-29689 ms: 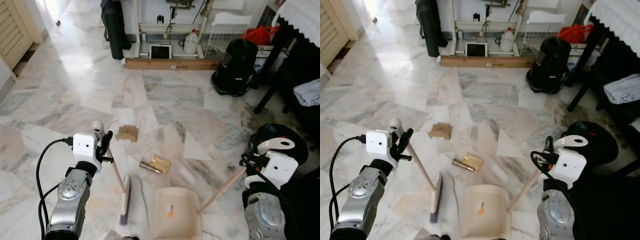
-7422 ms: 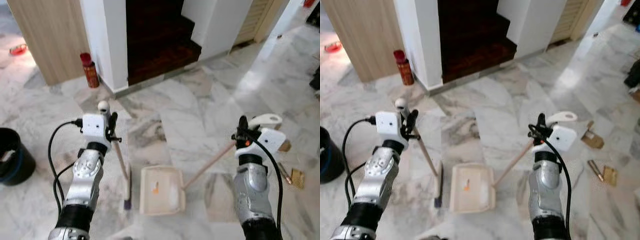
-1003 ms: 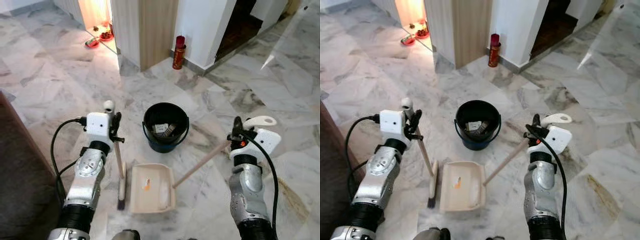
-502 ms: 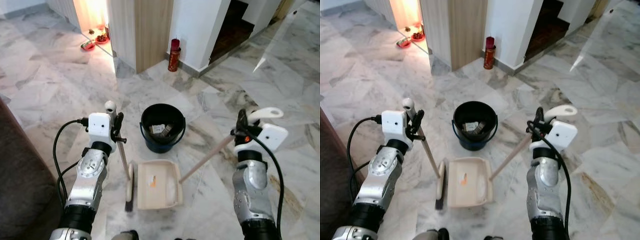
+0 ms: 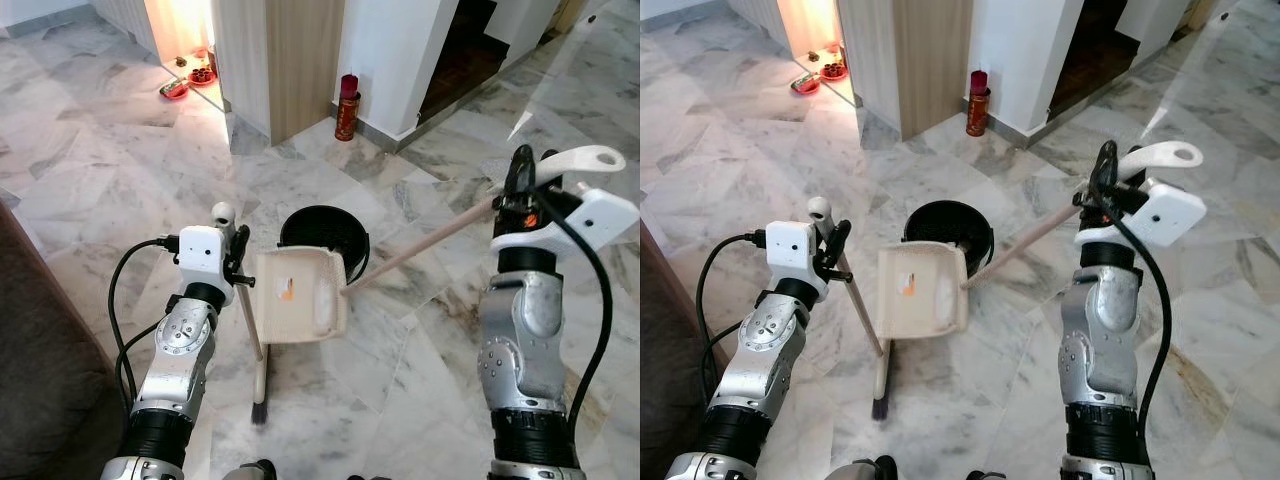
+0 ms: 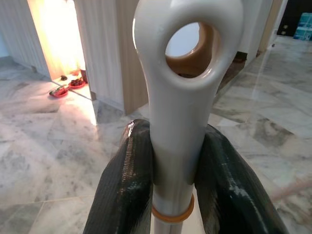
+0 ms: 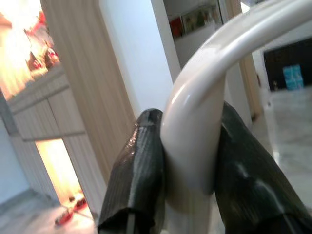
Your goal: Sweep floor
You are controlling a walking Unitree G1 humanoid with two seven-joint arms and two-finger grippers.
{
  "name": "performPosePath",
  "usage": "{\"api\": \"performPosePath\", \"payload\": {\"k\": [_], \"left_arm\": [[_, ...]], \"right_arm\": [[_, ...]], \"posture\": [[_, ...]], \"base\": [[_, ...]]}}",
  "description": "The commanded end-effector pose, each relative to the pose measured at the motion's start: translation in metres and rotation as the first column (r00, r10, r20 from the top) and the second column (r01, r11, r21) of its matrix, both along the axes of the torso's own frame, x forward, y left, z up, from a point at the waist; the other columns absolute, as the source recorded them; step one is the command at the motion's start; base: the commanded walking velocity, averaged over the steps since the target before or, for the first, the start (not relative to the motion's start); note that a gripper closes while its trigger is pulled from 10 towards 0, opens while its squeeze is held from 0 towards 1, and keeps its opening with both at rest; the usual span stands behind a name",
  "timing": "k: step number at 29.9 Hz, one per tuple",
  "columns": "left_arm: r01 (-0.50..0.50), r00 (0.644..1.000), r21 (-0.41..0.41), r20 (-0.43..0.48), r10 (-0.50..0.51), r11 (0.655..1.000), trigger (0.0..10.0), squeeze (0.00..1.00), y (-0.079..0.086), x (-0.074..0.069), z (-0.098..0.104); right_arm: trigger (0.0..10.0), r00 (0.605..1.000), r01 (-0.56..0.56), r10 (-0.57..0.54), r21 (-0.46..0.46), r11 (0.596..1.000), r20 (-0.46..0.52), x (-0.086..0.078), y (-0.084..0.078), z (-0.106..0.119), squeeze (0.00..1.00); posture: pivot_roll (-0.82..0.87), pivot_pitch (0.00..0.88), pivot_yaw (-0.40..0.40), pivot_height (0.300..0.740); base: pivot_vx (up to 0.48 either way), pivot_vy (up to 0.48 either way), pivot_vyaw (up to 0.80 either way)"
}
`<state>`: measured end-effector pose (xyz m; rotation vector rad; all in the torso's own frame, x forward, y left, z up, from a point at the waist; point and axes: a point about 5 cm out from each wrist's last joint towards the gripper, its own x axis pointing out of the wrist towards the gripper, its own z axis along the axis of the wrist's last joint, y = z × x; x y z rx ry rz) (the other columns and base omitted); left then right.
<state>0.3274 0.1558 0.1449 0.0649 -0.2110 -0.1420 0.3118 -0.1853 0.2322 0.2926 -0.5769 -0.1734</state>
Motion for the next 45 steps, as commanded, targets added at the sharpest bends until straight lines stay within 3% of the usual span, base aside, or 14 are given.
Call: {"api": "performPosePath", "payload": {"k": [1, 22, 45], "left_arm": [[0.017, 0.999, 0.015, 0.029, -0.017, 1.0, 10.0, 0.0, -0.003, -0.001, 0.007], [0.037, 0.998, 0.024, 0.052, -0.038, 0.999, 10.0, 0.0, -0.007, -0.001, 0.011], [-0.015, 0.999, 0.045, 0.044, 0.013, 0.999, 10.0, 0.0, 0.002, 0.0, 0.009]], "right_arm": [[10.0, 0.992, 0.006, -0.006, 0.005, 1.0, 0.126, -0.01, 0.0, 0.031, 0.0], [10.0, 0.988, -0.018, 0.022, -0.022, 1.0, 0.156, -0.014, 0.01, 0.05, 0.0], [10.0, 0.989, -0.045, 0.05, -0.037, 0.998, 0.14, -0.014, 0.016, 0.05, 0.0]], "posture": [[0.15, 0.136, -0.08, 0.74], [0.15, 0.153, -0.078, 0.74], [0.16, 0.153, -0.079, 0.74]], "base": [[0.0, 0.0, 0.0], [0.0, 0.0, 0.0], [0.397, 0.0, 0.0]]}}
